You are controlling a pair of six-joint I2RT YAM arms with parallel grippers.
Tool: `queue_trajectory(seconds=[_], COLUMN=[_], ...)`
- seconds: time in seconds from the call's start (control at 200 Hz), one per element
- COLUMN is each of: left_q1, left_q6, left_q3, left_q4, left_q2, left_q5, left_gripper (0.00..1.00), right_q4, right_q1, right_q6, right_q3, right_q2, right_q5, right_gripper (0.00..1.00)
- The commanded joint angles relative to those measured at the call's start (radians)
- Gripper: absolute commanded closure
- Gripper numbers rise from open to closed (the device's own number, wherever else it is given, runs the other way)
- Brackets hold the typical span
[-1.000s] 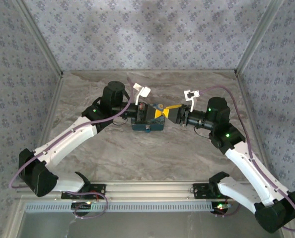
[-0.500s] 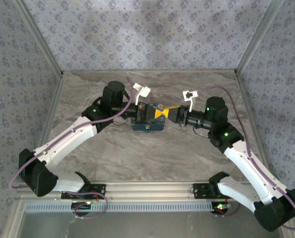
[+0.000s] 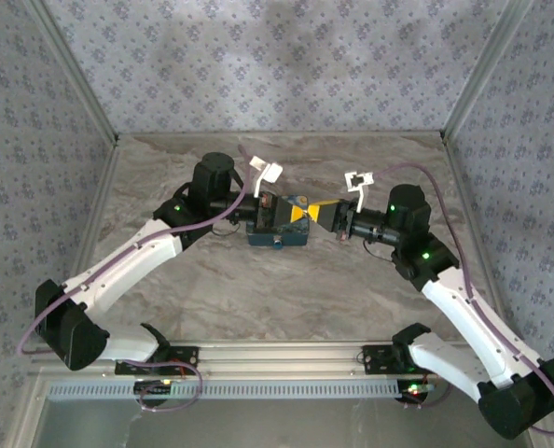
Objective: Unlock the padlock with the key
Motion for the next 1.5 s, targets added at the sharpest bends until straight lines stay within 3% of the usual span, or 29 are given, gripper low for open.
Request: queue_trajectory(seconds=[0.0, 0.065, 0.125, 0.28, 0.52, 0.72, 0.984, 1.354, 1.494], left_q1=[-0.003, -0.002, -0.003, 0.006, 0.043, 0.038, 0.005, -0.020, -0.020], left_q6=[-0.002, -0.001, -0.002, -0.018, -0.105, -0.151, -0.167, -0.165, -0.164], left_q3=[0.011, 0.006, 0.001, -0.030, -0.119, -0.131, -0.111, -0.086, -0.086], left_q4=[0.035, 0.037, 0.037, 0.062, 0.187, 0.274, 0.329, 0.349, 0.349], left_q2=[-0.009, -0.015, -0.020, -0.041, -0.092, -0.074, -0.041, -0.010, -0.015], left_q5=[0.005, -0.002, -0.015, -0.040, -0.113, -0.088, -0.056, -0.045, -0.048], left_gripper=[0.81, 0.77, 0.65, 0.64, 0.48, 0.37, 0.41, 0.66, 0.64], right_q4=[0.056, 0.076, 0.096, 0.121, 0.158, 0.192, 0.218, 0.252, 0.249], right_q1=[0.007, 0.008, 0.004, 0.003, 0.001, 0.007, 0.017, 0.019, 0.019], right_q6=[0.034, 0.043, 0.070, 0.080, 0.104, 0.124, 0.134, 0.151, 0.149], right_q3=[-0.027, -0.044, -0.056, -0.067, -0.085, -0.093, -0.098, -0.107, -0.110], right_q2=[-0.014, -0.021, -0.028, -0.032, -0.054, -0.046, -0.044, -0.043, -0.044], right_q5=[0.037, 0.060, 0.080, 0.092, 0.108, 0.089, 0.078, 0.059, 0.054], right_gripper=[1.00, 1.00, 1.00, 1.00, 1.00, 1.00, 1.00, 1.00, 1.00])
